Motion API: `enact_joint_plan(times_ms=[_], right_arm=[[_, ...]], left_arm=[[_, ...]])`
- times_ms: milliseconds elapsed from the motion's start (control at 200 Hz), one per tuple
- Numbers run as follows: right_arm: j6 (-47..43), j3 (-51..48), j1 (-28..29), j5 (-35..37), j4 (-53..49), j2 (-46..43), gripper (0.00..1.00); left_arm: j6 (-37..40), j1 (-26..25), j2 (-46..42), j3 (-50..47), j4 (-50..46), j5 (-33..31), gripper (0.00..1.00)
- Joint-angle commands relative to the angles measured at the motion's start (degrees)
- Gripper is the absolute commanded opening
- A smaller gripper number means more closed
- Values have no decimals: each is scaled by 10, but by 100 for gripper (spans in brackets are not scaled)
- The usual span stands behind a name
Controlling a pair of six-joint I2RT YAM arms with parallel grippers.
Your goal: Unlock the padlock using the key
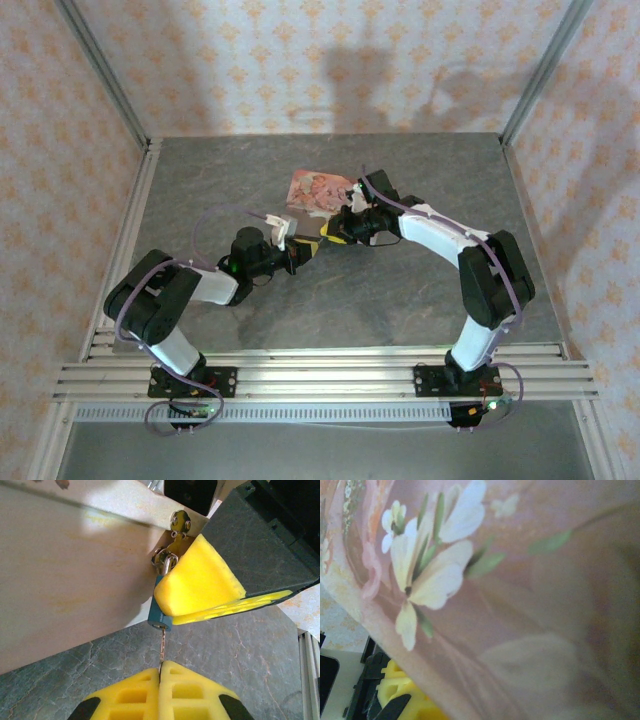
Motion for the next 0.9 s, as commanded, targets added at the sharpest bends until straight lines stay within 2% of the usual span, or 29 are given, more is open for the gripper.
enact_joint_plan(times_ms=[0, 646, 756, 856, 896], right_arm=[[11, 8, -2, -32, 20, -4, 0], [9, 5, -2, -34, 20, -7, 0], [-6, 6, 2, 15, -11, -15, 0], [-24, 18, 31, 135, -65, -26, 0], [-27, 23, 48, 186, -84, -25, 3]], left_arm=[[12, -5, -23, -6, 13, -12, 0], [-6, -4, -3, 2, 31, -32, 0], [5, -3, -13, -11, 13, -40, 0], [21, -3, -30, -24, -26, -52, 0], [29, -3, -37, -26, -46, -55, 0]])
